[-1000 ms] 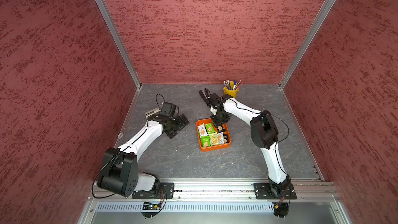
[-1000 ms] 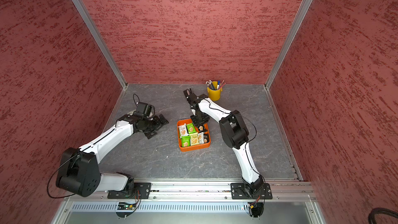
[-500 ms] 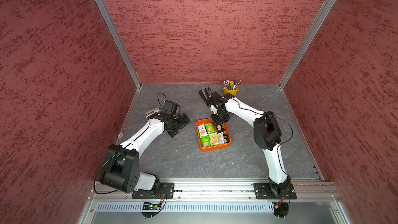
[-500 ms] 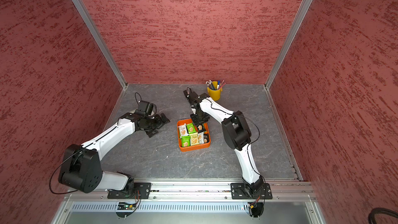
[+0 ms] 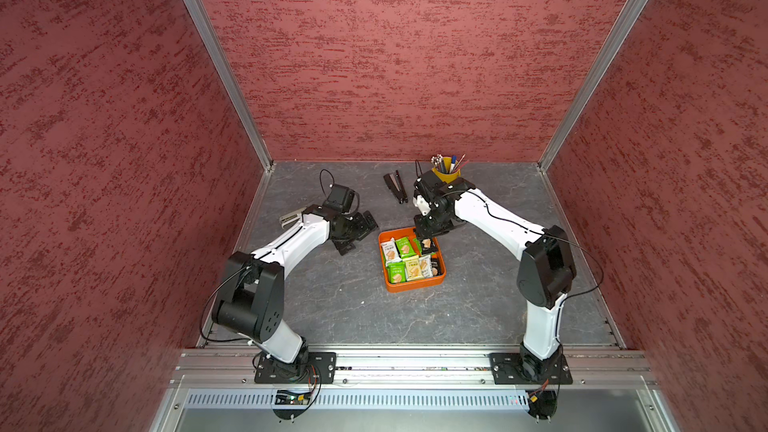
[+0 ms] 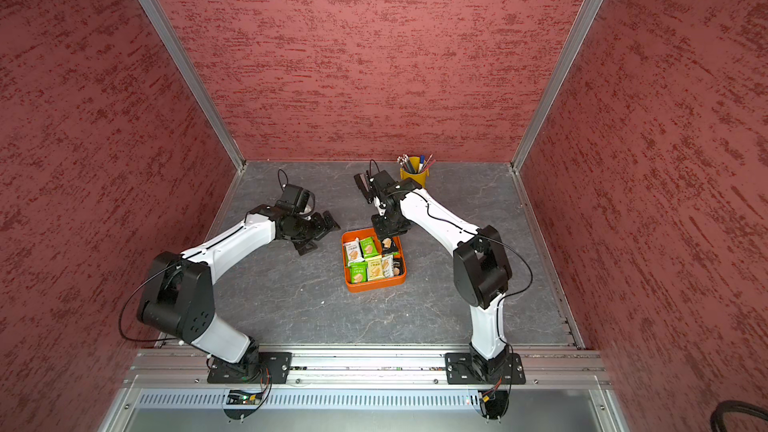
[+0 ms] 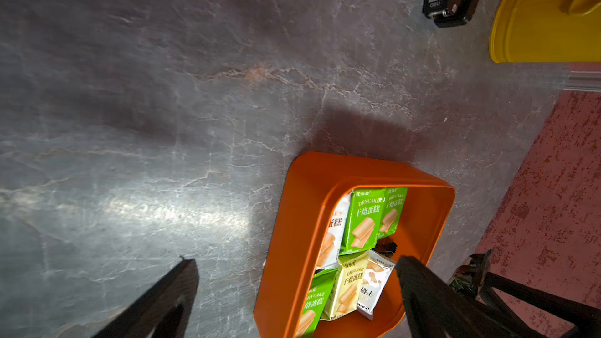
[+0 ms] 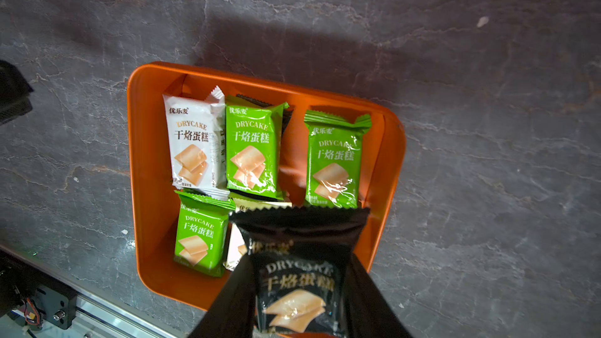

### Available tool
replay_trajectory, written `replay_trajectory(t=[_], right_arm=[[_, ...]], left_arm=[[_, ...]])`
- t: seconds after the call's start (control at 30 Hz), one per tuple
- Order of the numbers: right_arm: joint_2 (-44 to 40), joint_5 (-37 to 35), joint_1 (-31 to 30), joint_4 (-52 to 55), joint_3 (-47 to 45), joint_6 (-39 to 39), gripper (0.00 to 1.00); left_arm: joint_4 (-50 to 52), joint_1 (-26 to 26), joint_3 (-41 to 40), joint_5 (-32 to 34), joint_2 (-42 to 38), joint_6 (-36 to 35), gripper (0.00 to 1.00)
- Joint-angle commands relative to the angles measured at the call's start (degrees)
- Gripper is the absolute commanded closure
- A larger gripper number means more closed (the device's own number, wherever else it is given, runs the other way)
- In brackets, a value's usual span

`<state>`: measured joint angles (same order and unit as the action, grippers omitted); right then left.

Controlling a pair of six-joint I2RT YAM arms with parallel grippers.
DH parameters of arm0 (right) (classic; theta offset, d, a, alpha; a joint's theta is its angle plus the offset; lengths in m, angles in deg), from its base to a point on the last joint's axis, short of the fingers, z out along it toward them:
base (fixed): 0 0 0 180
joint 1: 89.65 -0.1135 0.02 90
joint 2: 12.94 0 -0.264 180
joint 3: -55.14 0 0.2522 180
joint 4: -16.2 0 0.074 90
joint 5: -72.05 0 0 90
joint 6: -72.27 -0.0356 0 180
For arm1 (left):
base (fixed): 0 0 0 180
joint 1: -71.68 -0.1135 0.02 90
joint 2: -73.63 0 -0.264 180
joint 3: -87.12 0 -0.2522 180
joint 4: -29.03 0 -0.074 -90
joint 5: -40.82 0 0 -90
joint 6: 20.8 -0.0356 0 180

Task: Take the cookies out of the storage box
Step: Pick up the cookie from the storage box, then place the cookie at the center of the board.

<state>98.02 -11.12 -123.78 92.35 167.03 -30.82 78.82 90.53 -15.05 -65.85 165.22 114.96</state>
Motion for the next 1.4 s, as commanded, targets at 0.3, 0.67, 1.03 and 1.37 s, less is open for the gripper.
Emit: replay_trajectory(t=[0.3,0.67,1.03,1.37], right_arm=[[1.7,-6.6,9.9,-1.2,-1.2,4.1,0.62],[13.2,-8.1,16.5,-2.7,6.2,4.5,0.61],[19.6,-7.6,17.2,-2.9,11.2,4.0,0.59],[18.5,-7.0,17.2,-2.7,10.9,4.4,0.5]], left_arm=[[2.4,3.3,1.6,1.4,0.2,-1.2,0.0],[2.6,3.7,0.1,3.3,-1.6,1.2,0.0],[2.0,4.4,-1.8,4.4,-2.6,3.2,0.0],[4.7,6.2,1.3,6.0,-1.2,2.2,0.0]])
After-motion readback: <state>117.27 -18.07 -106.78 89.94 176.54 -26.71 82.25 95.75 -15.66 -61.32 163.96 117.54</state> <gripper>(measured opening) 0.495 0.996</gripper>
